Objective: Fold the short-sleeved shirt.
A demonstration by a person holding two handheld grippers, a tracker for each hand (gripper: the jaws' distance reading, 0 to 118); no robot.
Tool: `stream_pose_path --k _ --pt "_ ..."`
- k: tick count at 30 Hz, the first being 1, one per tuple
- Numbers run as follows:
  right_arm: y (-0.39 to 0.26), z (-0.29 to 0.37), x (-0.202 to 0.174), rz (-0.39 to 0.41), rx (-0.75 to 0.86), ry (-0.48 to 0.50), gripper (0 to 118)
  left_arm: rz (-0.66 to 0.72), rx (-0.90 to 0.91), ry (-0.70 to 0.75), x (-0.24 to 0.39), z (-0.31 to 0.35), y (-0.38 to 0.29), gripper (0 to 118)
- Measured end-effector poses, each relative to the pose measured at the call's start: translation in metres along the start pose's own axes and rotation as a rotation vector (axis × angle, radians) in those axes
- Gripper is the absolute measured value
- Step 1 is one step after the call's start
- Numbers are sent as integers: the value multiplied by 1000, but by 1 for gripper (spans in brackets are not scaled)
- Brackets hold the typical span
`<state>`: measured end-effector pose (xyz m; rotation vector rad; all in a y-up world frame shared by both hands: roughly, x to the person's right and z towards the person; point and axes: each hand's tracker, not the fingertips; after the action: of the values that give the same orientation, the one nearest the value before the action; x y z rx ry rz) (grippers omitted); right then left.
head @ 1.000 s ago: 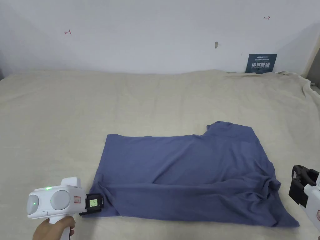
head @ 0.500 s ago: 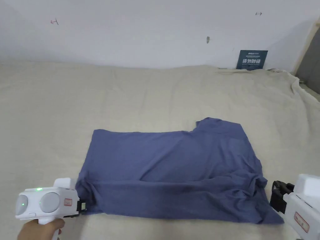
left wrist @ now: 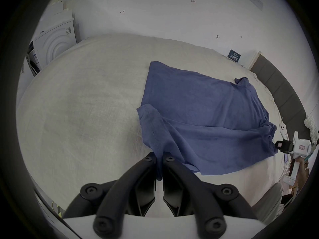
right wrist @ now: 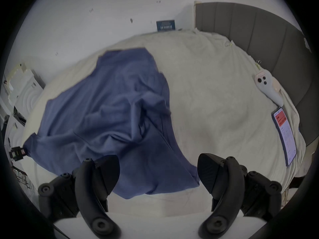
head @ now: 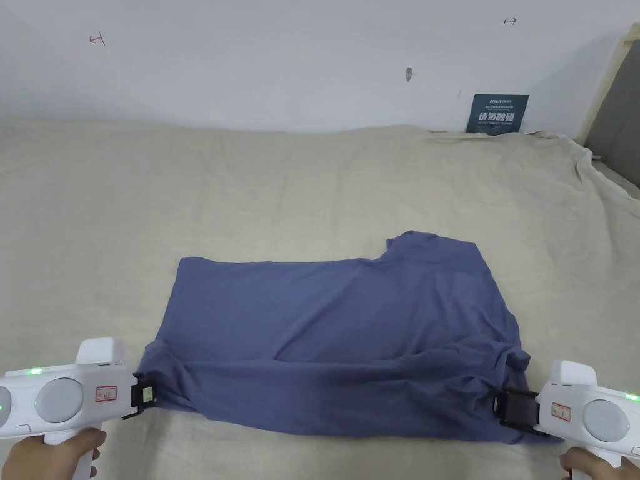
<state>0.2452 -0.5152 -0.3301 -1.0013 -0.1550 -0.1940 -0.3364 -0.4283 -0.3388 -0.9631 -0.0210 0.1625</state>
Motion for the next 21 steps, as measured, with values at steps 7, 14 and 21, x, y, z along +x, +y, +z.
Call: stream_pose_path --k 7,14,21 --pt "-15 -2 -5 51 -22 27 8 19 -20 -4 -8 -5 -7 4" --pt "-11 38 -3 26 65 80 7 57 -10 -9 -17 2 -12 4" --pt "-21 87 3 27 127 131 7 98 28 -14 -41 27 -19 4"
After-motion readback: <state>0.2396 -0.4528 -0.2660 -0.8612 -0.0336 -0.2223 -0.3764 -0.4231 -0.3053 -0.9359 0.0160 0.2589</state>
